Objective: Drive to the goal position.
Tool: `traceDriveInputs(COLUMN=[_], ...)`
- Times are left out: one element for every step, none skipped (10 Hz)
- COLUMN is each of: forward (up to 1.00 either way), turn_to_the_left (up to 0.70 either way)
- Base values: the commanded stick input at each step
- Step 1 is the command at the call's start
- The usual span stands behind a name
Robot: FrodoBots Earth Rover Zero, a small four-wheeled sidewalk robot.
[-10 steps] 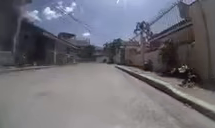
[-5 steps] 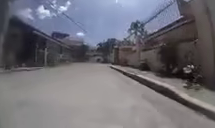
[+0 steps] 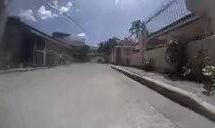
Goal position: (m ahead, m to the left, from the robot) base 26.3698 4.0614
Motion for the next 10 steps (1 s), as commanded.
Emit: traceDriveInputs(forward=[0.85,0.85,0.85,0.85,0.85,0.85,0.85,0.85,0.85,0.85], turn_to_the_left=[0.0,0.0,0.0,0.0,0.0,0.0,0.0,0.0,0.0,0.0])
